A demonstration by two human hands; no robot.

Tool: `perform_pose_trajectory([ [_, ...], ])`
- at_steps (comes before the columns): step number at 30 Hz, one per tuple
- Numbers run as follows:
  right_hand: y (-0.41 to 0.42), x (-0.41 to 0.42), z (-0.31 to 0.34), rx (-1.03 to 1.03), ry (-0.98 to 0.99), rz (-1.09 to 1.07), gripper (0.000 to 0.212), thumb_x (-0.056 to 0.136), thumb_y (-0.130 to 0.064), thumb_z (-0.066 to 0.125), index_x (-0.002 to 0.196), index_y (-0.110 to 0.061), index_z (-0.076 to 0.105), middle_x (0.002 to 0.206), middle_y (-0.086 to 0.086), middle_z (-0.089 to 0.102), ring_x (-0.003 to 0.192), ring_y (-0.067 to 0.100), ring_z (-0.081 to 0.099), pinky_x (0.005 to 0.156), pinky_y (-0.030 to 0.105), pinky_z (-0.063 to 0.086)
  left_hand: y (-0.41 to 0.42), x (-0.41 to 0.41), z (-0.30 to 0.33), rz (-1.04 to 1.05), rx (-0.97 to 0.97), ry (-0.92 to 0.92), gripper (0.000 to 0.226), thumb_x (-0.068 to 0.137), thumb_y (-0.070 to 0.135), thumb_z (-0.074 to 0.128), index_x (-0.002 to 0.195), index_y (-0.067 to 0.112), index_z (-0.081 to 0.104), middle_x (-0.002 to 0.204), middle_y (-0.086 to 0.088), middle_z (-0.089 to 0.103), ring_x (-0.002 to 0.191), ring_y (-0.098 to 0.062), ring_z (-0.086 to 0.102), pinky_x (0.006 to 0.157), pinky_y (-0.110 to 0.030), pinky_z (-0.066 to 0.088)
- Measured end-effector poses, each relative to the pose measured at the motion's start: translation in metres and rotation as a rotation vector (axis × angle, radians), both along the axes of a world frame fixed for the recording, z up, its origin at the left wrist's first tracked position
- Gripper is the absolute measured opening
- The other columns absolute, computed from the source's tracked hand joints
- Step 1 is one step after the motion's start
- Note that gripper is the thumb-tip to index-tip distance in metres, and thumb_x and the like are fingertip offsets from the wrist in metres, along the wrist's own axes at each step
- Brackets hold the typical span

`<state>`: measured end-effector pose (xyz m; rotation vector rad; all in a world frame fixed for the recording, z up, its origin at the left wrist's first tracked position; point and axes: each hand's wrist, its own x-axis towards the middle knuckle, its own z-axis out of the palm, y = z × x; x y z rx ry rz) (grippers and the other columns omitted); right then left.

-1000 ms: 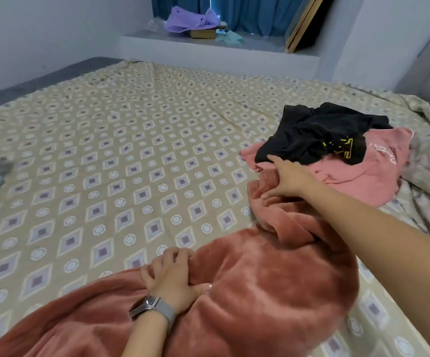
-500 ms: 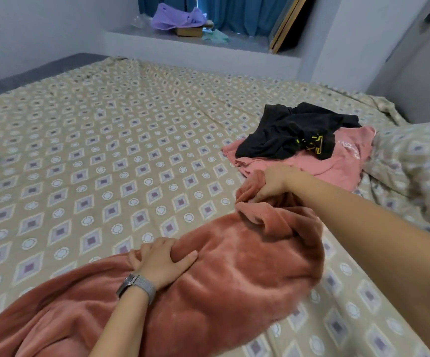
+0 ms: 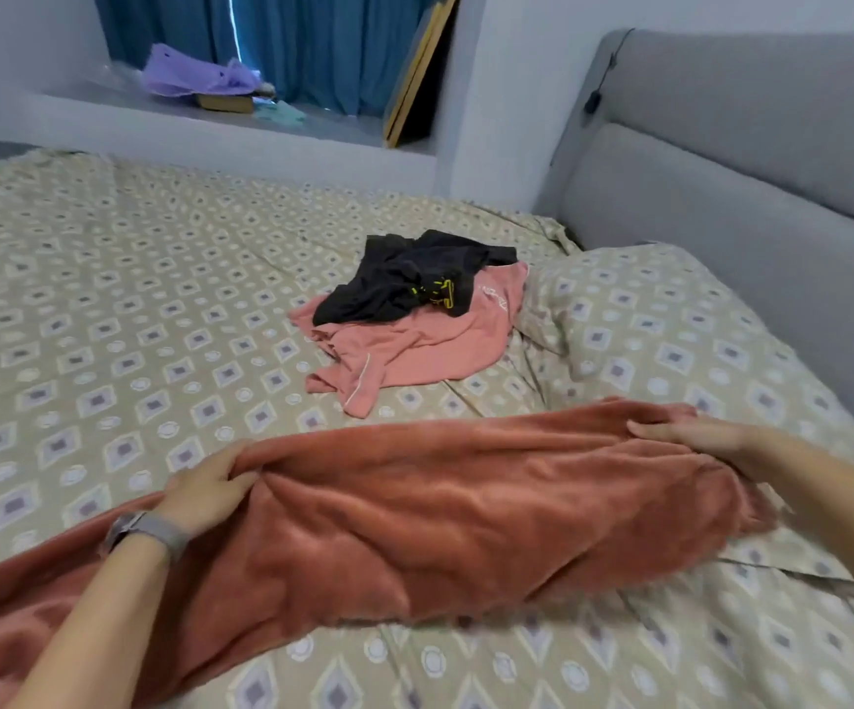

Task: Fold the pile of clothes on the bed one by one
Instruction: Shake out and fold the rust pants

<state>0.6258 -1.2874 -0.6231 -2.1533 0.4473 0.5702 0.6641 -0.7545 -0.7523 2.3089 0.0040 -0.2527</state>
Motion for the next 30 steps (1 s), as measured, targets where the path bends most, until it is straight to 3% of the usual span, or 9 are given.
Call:
perform_pose_trajectory([
  [3,0.006,-0.028,-0.029,-0.064,-0.084,-0.095,0.043,0.075,-0.055,0.077,0.108,-0.027,0.069,0.107,-0.005,0.071,0.094,0.006,0.066,0.083,0.017,0.051,-0.026,-0.005,-0.004,-0.036,0.121,0.021,0.014,0.09,0.049,0.053,0.1,0.04,0.055,0.116,0.011,0.062,0.118,-0.02,0.054,0.104,-0.042,0.032],
  [6,0.028,-0.036,-0.052,-0.129,-0.107,-0.115,0.04,0.076,-0.059,0.072,0.104,-0.031,0.067,0.103,-0.016,0.066,0.084,-0.004,0.059,0.066,0.007,0.042,-0.059,-0.016,-0.015,-0.003,0.444,-0.071,0.046,0.082,0.074,0.038,0.097,0.033,0.054,0.107,0.008,0.063,0.109,-0.022,0.057,0.098,-0.047,0.034],
  [11,0.016,-0.043,-0.103,-0.404,-0.188,-0.267,0.091,0.047,-0.084,0.071,0.118,-0.028,0.064,0.113,-0.005,0.068,0.108,0.02,0.064,0.091,0.03,0.049,-0.079,-0.025,-0.034,0.054,0.585,-0.151,0.05,0.09,0.063,0.042,0.12,0.026,0.055,0.123,0.0,0.06,0.119,-0.023,0.051,0.103,-0.049,0.033],
  [15,-0.016,-0.054,-0.153,-0.332,-0.22,-0.333,0.094,0.035,-0.089,0.071,0.107,-0.029,0.068,0.099,-0.013,0.071,0.098,0.015,0.067,0.093,0.038,0.053,-0.097,-0.047,-0.034,-0.036,0.543,-0.491,0.048,0.091,0.044,0.051,0.125,0.011,0.058,0.121,-0.01,0.062,0.112,-0.031,0.056,0.102,-0.053,0.04],
  [18,0.01,-0.078,-0.142,-0.314,-0.307,-0.471,0.097,0.036,-0.085,0.075,0.111,-0.026,0.059,0.104,-0.007,0.069,0.1,0.022,0.066,0.091,0.043,0.052,-0.11,-0.075,-0.022,-0.123,0.473,-0.619,0.048,0.086,0.049,0.042,0.112,0.015,0.065,0.114,-0.005,0.064,0.107,-0.027,0.059,0.097,-0.047,0.047],
  [22,0.017,-0.106,-0.142,-0.119,-0.403,-0.602,0.106,0.049,-0.058,0.09,0.135,-0.026,0.037,0.127,-0.004,0.054,0.116,0.02,0.055,0.106,0.043,0.042,-0.122,-0.119,-0.004,0.045,0.395,-0.5,0.033,0.088,0.048,0.053,0.067,0.023,0.054,0.072,0.002,0.059,0.072,-0.024,0.058,0.061,-0.034,0.046],
  [25,0.001,-0.118,-0.152,0.005,-0.289,-0.571,0.084,0.05,-0.055,0.091,0.12,-0.02,0.06,0.112,-0.005,0.068,0.101,0.016,0.064,0.096,0.039,0.05,-0.106,-0.135,-0.016,0.257,0.037,0.157,0.059,0.089,0.052,0.058,0.046,0.011,0.054,0.05,-0.005,0.057,0.069,-0.041,0.064,0.06,-0.035,0.043],
  [27,-0.001,-0.124,-0.146,0.06,-0.304,-0.611,0.055,0.059,-0.05,0.087,0.098,-0.014,0.072,0.091,0.001,0.075,0.089,0.02,0.07,0.083,0.034,0.054,-0.103,-0.144,-0.018,0.416,-0.502,0.514,0.042,0.089,0.044,0.064,0.068,0.007,0.064,0.063,-0.01,0.063,0.071,-0.04,0.065,0.065,-0.037,0.049],
  [30,0.001,-0.131,-0.136,0.155,-0.352,-0.694,0.047,0.068,-0.05,0.081,0.095,-0.012,0.074,0.091,0.007,0.075,0.091,0.026,0.07,0.092,0.042,0.053,-0.111,-0.147,-0.022,0.635,-1.08,0.582,0.029,0.092,0.022,0.063,0.111,0.0,0.058,0.109,-0.018,0.065,0.097,-0.029,0.064,0.091,-0.041,0.048],
])
